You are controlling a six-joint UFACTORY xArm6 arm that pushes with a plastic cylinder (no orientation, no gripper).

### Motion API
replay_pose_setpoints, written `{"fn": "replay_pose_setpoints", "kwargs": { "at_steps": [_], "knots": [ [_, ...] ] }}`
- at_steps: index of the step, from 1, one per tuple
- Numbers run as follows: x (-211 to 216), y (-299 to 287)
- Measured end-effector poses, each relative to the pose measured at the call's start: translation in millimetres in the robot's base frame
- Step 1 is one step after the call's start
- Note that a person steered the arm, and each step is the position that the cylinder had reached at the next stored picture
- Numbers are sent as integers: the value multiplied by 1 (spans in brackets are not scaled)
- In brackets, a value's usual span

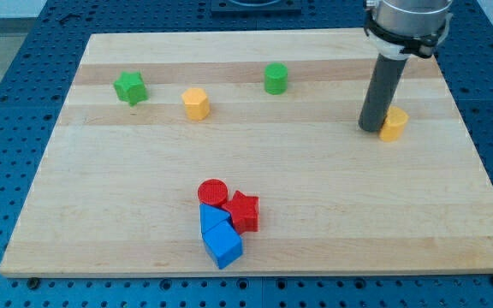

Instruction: Move the green circle closer to the yellow heart

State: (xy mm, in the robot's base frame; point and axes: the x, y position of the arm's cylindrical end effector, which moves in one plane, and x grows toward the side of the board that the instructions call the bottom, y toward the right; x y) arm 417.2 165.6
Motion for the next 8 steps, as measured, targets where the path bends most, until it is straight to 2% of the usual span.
{"fn": "replay_pose_setpoints", "kwargs": {
  "at_steps": [3, 6, 7, 8],
  "knots": [
    [-8, 14],
    [-137, 7],
    [-164, -29],
    [-164, -70]
  ]
}}
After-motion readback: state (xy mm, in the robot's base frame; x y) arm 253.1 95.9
